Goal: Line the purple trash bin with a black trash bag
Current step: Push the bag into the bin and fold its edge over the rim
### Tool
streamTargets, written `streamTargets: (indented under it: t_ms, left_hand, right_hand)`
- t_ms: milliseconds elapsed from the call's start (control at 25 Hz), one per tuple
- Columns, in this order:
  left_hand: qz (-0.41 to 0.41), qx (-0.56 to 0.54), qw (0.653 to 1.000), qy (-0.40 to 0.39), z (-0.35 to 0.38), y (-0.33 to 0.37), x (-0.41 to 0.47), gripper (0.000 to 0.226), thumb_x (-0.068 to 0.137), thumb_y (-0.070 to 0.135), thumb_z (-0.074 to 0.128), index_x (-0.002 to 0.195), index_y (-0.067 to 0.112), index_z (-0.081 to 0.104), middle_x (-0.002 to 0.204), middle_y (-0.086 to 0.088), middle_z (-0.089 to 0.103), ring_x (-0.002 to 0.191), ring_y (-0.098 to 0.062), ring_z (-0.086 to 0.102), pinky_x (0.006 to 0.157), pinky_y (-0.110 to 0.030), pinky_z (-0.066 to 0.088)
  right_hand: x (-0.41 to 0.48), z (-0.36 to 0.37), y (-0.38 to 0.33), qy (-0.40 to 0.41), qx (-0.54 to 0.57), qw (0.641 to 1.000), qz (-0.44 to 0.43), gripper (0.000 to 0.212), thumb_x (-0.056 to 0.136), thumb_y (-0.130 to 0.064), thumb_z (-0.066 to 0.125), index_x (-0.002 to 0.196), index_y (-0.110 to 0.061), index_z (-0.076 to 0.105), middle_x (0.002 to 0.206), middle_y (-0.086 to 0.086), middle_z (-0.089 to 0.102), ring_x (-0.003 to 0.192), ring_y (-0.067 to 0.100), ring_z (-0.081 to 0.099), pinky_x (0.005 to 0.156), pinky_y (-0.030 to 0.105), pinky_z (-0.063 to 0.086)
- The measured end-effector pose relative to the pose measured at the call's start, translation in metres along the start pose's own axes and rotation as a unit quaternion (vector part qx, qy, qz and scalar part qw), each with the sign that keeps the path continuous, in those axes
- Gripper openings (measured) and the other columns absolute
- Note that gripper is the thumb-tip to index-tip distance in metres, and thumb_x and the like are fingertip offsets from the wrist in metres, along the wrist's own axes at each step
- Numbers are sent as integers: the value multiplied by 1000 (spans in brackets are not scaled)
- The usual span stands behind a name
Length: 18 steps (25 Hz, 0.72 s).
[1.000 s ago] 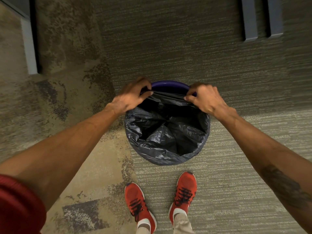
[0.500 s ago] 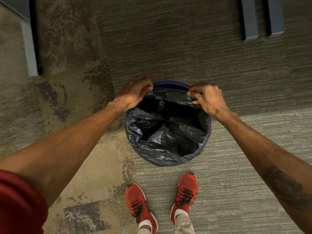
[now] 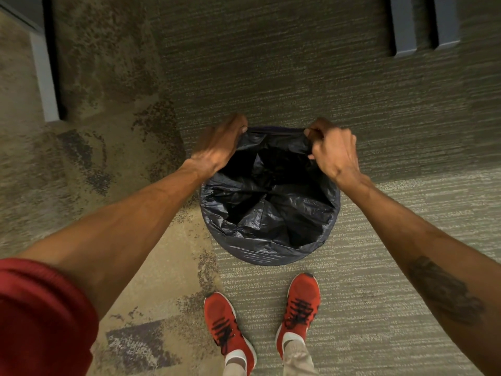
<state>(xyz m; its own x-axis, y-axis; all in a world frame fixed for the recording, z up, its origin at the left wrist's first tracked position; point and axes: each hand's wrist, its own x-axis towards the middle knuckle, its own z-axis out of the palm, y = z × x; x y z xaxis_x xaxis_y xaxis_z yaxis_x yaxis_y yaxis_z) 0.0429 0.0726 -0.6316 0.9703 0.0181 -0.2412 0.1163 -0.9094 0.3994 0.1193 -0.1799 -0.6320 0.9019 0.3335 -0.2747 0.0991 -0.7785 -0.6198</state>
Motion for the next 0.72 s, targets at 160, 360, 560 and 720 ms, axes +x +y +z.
streamTargets:
  t_ms: [160,360,560,720]
  left_hand:
    - [-15,10,999,-29,-3,-2,4,19,108,27,33,109,15,48,108,-11,56,80,-37,56,64,-39,36]
    - [-74,-12,994,-74,-4,-12,11,18,108,26,38,110,19,55,112,-8,64,88,-25,55,72,-33,36]
    - [-148,-108,978,-95,0,-24,17,23,105,19,50,114,10,69,116,-12,70,102,-27,64,76,-28,40]
    - [-355,-376,851,-93,10,-23,-1,17,101,23,58,101,13,72,92,-7,72,77,-18,68,59,-20,54]
  right_hand:
    - [13,3,1,-32,-14,999,-3,18,99,-25,52,99,-17,68,94,12,74,66,29,75,55,34,58]
    - [28,13,5,-60,-57,996,-18,21,98,-26,58,105,-17,75,111,8,75,99,31,69,82,34,52]
    - [32,25,9,-49,97,989,99,14,91,-23,68,85,-17,79,95,7,77,92,24,71,82,36,56]
    - [28,27,17,-134,325,888,297,13,94,-15,64,81,-19,67,65,-6,68,64,12,64,51,20,54]
